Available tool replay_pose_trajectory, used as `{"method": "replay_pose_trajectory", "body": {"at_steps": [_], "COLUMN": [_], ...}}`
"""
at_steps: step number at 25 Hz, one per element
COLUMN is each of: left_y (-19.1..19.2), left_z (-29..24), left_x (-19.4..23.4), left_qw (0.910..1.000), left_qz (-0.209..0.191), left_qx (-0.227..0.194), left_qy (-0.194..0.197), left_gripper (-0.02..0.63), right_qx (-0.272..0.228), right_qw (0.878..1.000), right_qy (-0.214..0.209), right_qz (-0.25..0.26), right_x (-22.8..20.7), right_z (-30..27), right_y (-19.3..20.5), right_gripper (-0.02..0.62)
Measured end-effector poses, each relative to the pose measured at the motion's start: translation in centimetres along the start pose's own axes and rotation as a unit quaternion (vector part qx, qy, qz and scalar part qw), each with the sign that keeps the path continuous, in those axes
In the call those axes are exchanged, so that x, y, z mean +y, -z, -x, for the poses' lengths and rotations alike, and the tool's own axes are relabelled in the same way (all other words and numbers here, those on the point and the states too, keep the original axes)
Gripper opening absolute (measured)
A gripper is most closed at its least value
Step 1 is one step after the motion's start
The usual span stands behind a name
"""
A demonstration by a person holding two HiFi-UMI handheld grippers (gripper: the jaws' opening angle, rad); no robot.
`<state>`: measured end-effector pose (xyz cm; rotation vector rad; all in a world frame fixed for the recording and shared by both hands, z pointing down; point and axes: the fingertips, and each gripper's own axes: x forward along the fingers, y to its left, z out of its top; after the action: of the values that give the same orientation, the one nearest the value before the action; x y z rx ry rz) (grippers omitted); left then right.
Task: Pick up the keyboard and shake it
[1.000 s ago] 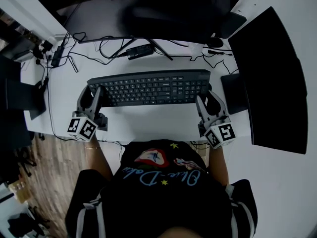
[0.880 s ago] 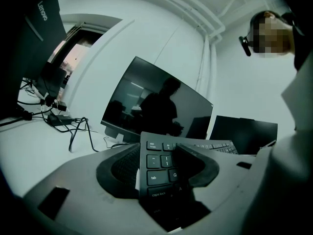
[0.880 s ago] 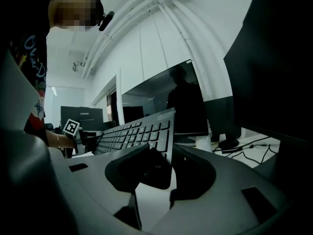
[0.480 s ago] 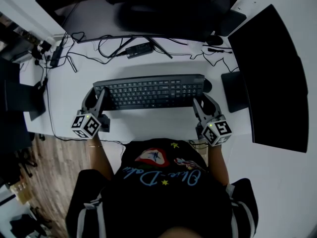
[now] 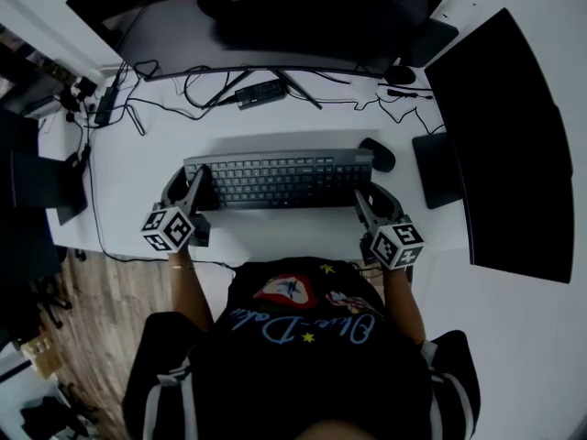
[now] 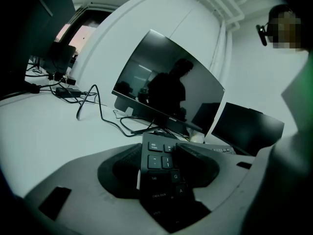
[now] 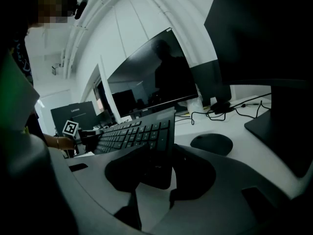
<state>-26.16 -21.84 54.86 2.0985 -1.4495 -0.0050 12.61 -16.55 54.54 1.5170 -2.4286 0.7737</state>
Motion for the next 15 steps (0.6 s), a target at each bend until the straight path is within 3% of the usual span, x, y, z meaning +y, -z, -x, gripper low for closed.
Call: {"method": "replay_pose_trajectory", "body": {"at_steps": [15], "left_y": [3.4], "left_z": [-1.3], "left_x": [1.5], "left_qw": [0.9985], "left_qz": [0.01], "left_qx": [0.049], "left_qy": [-0.023], "left_gripper": [0.206], "right_qx": [0.065], "right_qw": [0.997], "right_qy": [0.015], "right_qz": [-0.039], "right_x": [-1.4], "right_z": [-1.0], "right_y": [3.6], "right_gripper": [0.132]}}
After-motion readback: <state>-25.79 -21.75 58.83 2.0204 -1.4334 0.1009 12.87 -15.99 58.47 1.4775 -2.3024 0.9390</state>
